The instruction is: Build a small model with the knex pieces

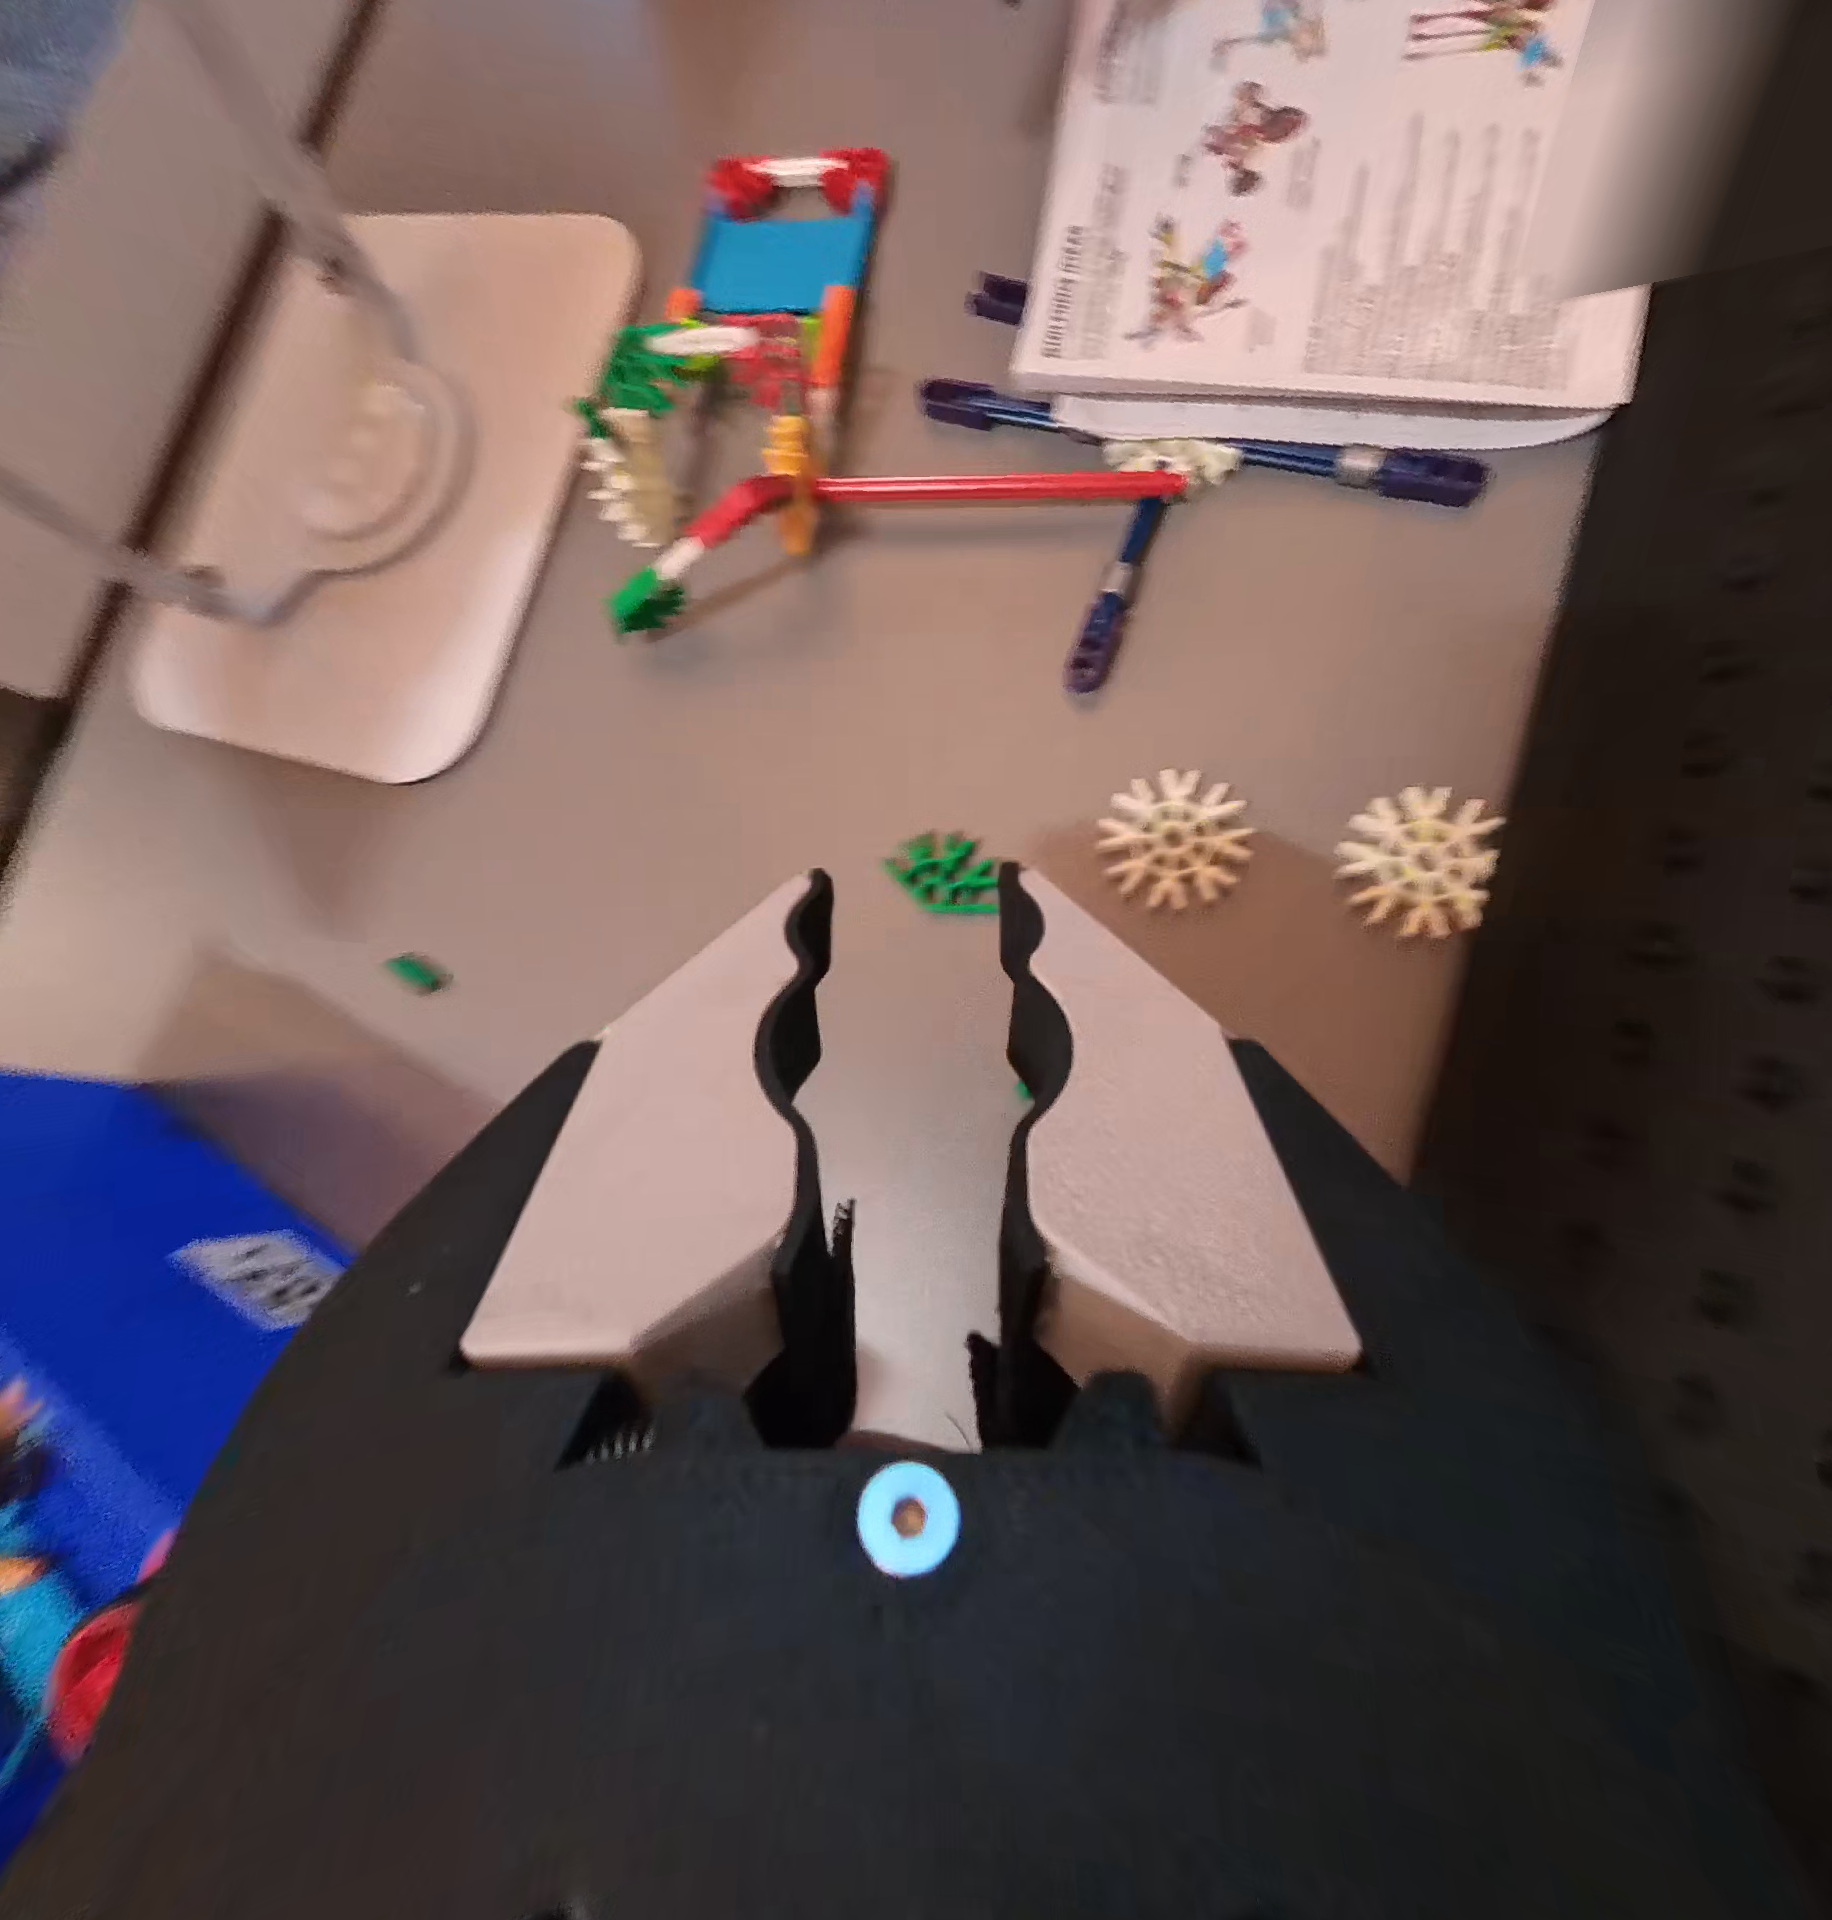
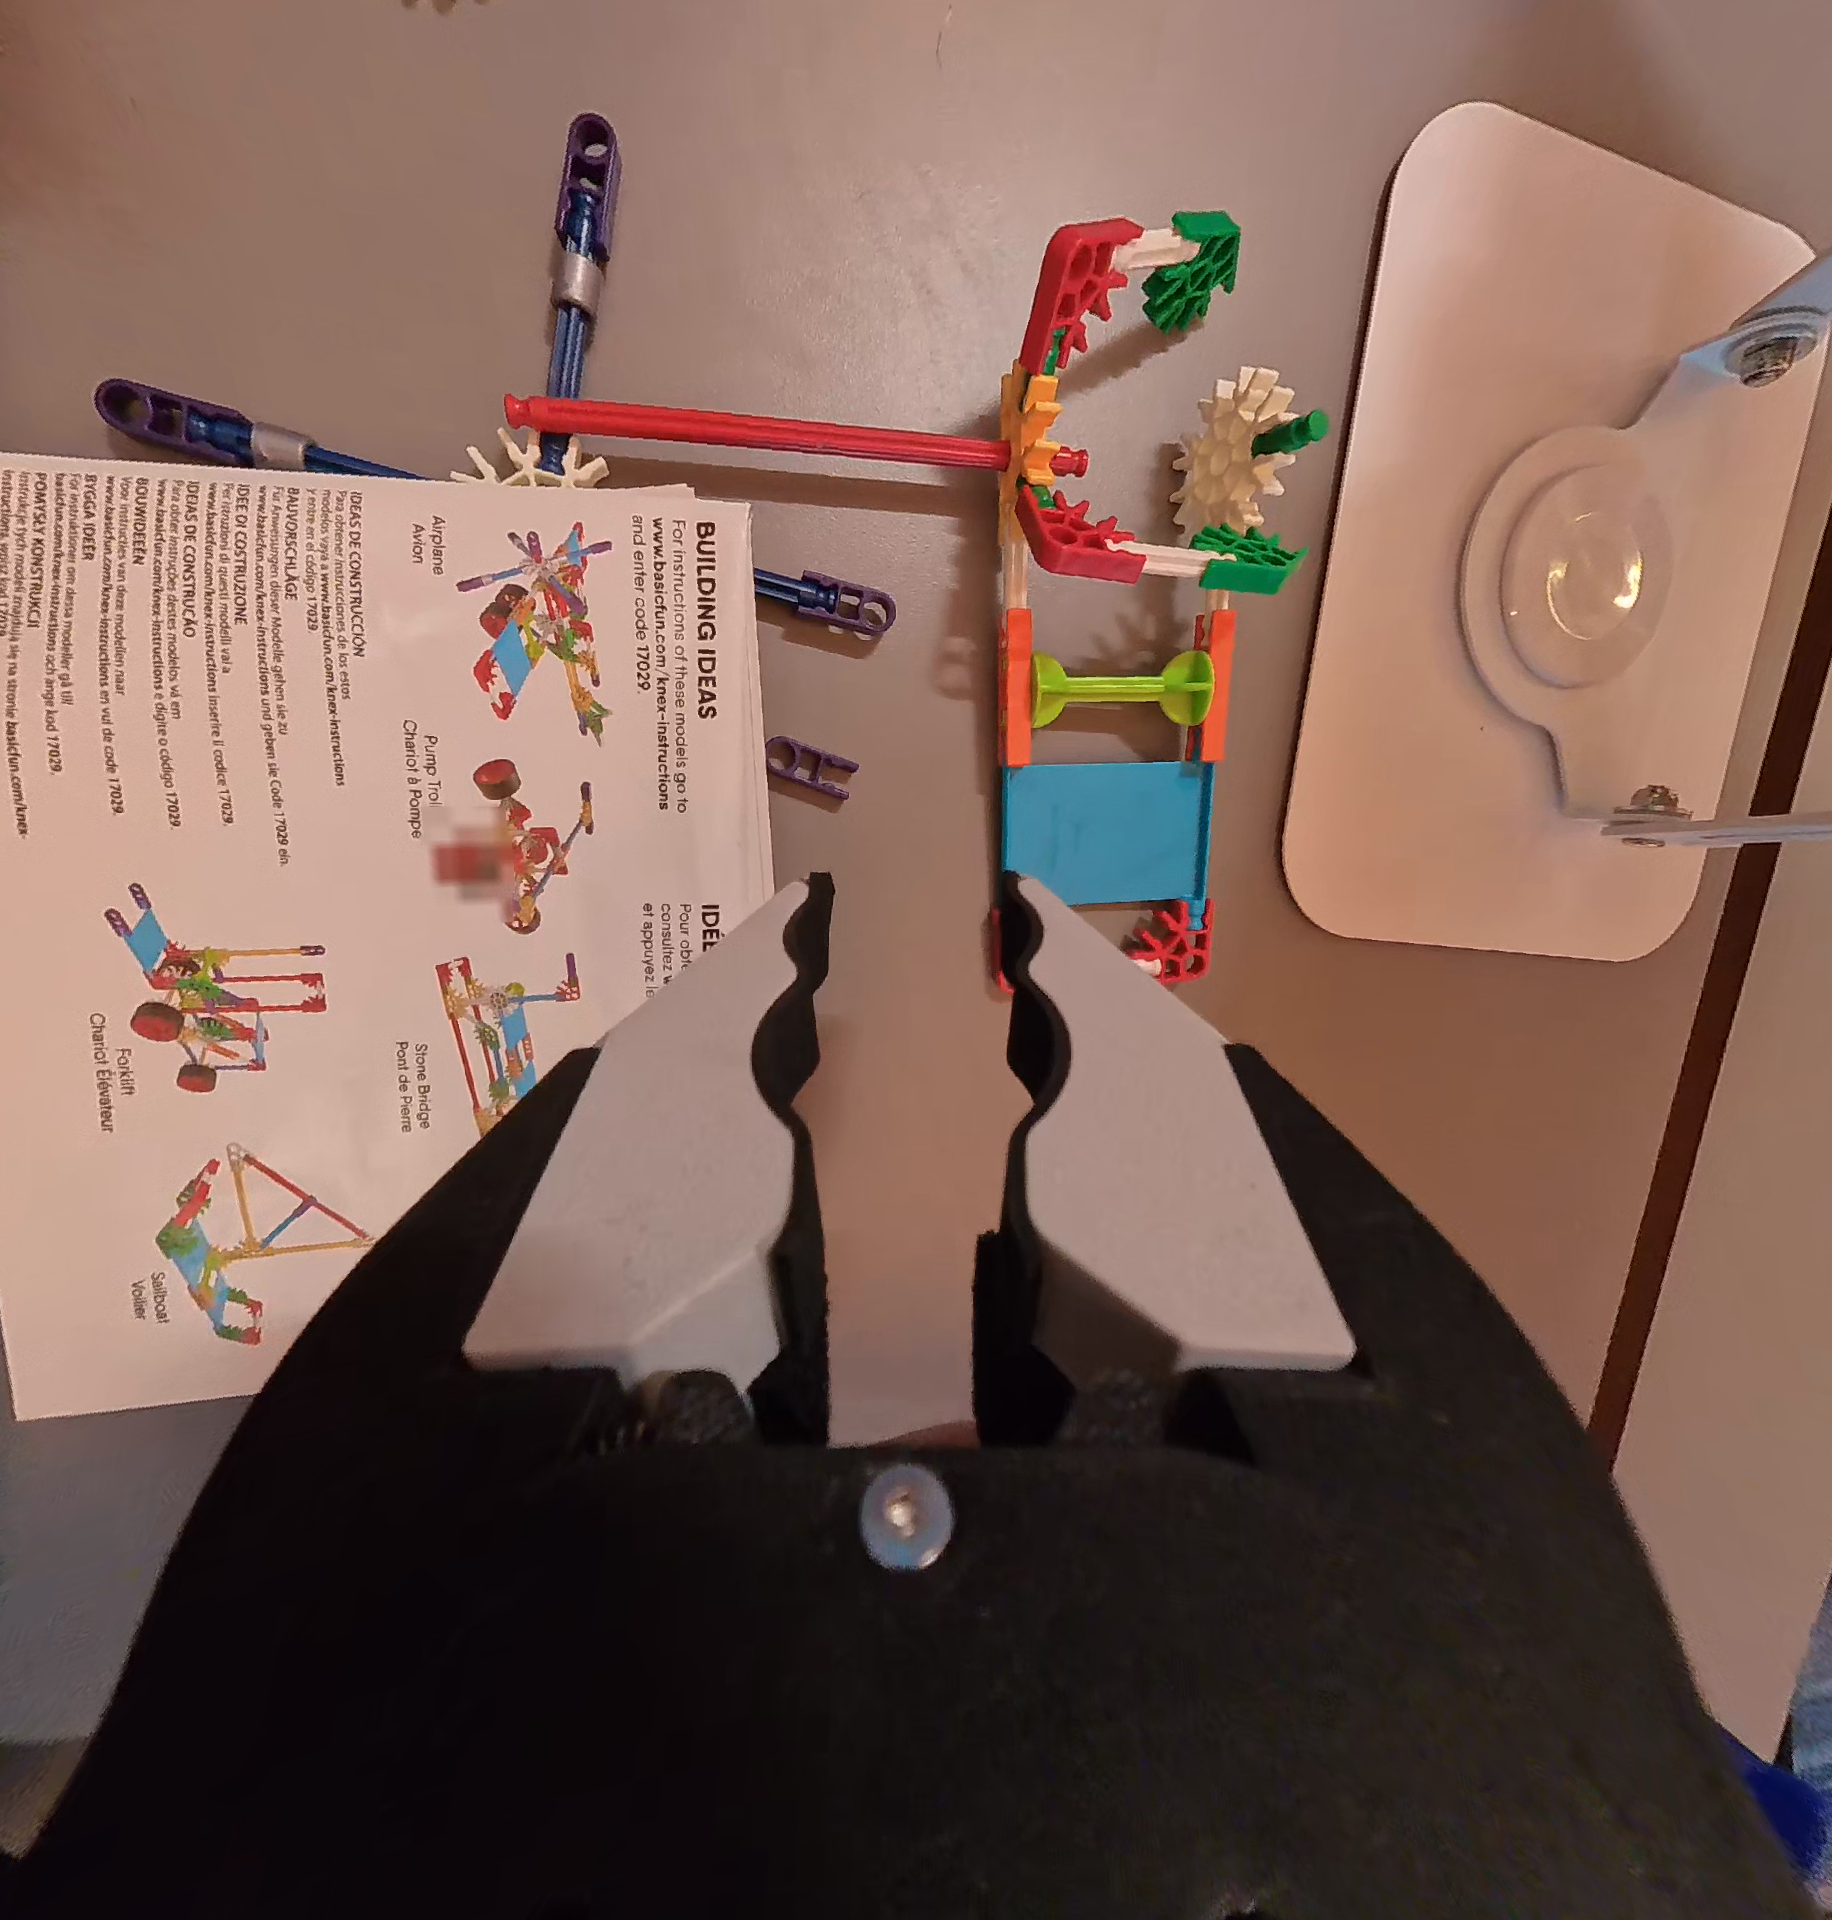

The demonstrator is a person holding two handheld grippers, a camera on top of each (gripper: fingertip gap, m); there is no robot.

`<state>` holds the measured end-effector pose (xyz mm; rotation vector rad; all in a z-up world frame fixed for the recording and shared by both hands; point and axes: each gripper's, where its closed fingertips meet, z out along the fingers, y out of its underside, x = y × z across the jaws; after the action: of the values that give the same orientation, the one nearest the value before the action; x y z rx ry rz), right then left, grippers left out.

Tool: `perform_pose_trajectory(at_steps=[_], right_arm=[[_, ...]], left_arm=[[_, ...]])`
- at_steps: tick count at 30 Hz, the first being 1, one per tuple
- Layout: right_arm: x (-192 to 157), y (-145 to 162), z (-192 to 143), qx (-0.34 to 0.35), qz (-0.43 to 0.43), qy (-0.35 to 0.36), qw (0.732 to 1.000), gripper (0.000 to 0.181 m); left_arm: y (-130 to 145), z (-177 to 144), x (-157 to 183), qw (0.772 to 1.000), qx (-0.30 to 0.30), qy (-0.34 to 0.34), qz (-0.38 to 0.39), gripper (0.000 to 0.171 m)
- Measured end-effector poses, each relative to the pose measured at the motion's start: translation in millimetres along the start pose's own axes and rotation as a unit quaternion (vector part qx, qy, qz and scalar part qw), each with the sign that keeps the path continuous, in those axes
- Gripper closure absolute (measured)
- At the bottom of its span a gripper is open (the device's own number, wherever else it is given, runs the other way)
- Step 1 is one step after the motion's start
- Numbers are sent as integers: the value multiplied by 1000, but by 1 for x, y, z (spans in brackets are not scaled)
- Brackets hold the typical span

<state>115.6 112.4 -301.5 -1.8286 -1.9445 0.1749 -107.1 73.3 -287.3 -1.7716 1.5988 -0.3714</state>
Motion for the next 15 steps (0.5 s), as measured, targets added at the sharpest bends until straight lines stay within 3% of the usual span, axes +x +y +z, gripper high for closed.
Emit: perform_pose_trajectory(at_steps=[7, 15], right_arm=[[-1, 2, 5, -4, 2, -7, 1000, 150], [-1, 6, 8, -7, 7, -12, 1000, 150]], left_arm=[[25, -68, -83, 983, -57, -175, -1, 140], [58, -120, -138, 958, -112, -264, -9, 143]])
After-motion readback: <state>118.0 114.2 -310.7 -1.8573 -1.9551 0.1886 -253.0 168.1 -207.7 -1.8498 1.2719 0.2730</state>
